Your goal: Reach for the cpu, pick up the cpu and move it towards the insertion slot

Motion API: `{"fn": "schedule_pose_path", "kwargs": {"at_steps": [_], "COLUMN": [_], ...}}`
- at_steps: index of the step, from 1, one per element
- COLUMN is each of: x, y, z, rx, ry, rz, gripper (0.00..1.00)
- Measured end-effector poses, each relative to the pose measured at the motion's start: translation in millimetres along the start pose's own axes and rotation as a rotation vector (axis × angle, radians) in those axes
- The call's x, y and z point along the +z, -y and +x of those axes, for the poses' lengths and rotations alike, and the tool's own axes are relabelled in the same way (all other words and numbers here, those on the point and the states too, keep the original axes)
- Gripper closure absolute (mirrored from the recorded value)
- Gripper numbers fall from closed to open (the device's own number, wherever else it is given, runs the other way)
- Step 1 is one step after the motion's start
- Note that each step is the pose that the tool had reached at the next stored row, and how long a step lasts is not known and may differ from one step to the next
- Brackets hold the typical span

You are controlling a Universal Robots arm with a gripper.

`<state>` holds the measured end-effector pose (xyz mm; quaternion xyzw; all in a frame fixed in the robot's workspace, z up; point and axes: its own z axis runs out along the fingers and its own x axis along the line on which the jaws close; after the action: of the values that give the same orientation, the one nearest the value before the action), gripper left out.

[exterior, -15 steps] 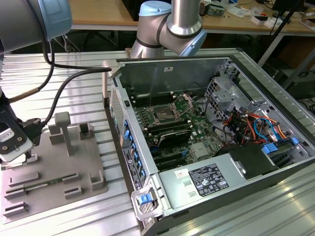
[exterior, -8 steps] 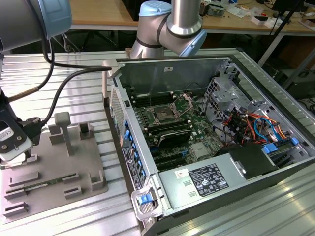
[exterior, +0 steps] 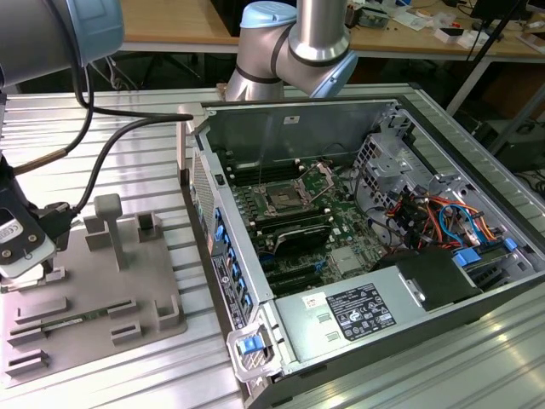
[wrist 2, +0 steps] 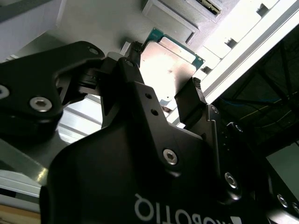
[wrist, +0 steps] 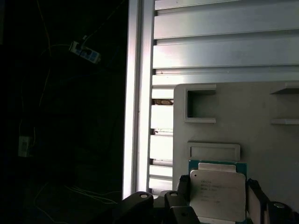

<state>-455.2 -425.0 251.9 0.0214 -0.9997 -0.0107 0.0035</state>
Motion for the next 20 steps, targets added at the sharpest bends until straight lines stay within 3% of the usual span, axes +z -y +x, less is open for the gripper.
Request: {"fn": "schedule_pose_path", "kwargs": {"at_steps": [20], "x": [-5.3], "y": [0.1], "z": [0.0], "rx": [0.000], "ry": [0.0000], "rz": [0.0000], "gripper": [0.45]}}
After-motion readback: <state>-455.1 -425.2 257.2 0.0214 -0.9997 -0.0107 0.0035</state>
